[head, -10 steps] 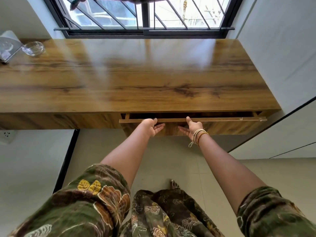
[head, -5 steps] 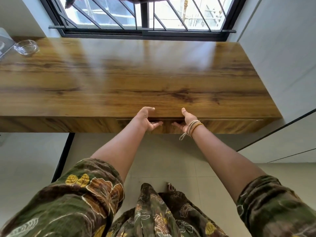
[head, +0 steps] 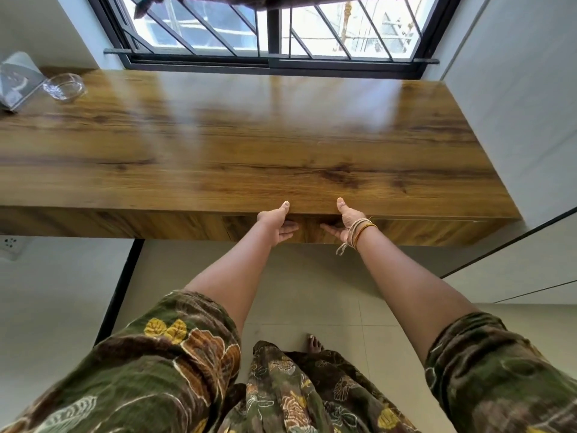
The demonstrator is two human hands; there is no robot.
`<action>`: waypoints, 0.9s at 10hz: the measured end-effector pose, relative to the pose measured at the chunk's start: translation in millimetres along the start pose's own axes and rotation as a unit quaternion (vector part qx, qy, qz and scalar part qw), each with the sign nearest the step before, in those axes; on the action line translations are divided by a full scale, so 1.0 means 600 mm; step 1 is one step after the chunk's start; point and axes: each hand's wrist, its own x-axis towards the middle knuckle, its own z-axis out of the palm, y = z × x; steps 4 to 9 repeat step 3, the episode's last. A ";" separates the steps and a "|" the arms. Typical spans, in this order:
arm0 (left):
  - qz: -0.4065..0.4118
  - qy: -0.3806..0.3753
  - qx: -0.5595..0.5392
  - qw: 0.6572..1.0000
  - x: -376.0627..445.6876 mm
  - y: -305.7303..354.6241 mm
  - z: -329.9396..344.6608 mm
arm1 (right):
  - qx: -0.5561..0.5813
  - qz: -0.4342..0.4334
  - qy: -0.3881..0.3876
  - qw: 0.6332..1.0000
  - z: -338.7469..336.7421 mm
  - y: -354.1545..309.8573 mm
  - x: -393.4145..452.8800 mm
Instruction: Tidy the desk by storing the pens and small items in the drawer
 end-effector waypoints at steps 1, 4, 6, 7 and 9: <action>0.075 0.087 0.229 0.967 -0.005 -0.018 -0.015 | -0.203 -0.032 0.056 0.977 -0.007 0.006 -0.014; 0.262 0.169 0.475 0.823 -0.033 -0.039 -0.058 | -0.487 -0.193 0.129 0.842 -0.003 0.037 -0.077; 0.262 0.169 0.475 0.823 -0.033 -0.039 -0.058 | -0.487 -0.193 0.129 0.842 -0.003 0.037 -0.077; 0.262 0.169 0.475 0.823 -0.033 -0.039 -0.058 | -0.487 -0.193 0.129 0.842 -0.003 0.037 -0.077; 0.262 0.169 0.475 0.823 -0.033 -0.039 -0.058 | -0.487 -0.193 0.129 0.842 -0.003 0.037 -0.077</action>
